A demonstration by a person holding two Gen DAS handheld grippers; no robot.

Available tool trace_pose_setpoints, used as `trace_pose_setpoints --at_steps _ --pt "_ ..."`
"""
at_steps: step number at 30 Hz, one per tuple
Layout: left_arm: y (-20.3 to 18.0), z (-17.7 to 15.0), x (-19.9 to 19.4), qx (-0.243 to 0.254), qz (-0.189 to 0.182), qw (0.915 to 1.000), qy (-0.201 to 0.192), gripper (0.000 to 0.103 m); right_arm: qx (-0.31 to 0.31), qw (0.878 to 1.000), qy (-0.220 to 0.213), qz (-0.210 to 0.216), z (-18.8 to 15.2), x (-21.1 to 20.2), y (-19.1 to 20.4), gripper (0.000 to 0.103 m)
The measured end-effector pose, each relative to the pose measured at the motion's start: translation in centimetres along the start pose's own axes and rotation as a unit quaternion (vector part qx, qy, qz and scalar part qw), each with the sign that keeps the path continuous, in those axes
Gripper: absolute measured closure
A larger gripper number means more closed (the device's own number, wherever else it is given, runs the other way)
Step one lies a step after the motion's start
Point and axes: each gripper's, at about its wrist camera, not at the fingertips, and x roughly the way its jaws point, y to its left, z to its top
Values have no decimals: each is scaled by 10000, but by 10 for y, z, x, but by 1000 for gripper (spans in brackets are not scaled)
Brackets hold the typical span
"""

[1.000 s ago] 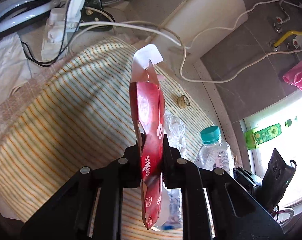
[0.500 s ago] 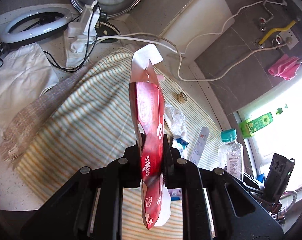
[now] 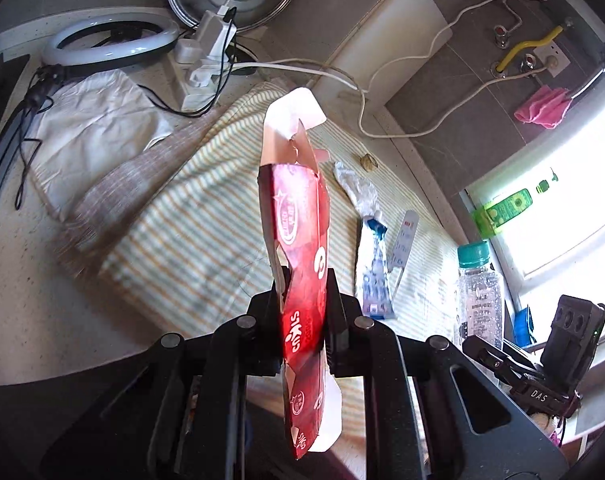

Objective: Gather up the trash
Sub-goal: 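Carry the tissue pack and water bottle down toward the blue basket with both tools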

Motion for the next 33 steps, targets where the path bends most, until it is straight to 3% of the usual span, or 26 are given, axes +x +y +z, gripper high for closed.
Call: trace_pose_setpoints --at_steps 18,33 --pt "59 -71 -42 73 79 9990 424 90 389 9989 196 190 -89 19 79 44" --pt "100 -130 -36 254 214 9935 1087 90 506 9972 545 58 -152 66 126 44"
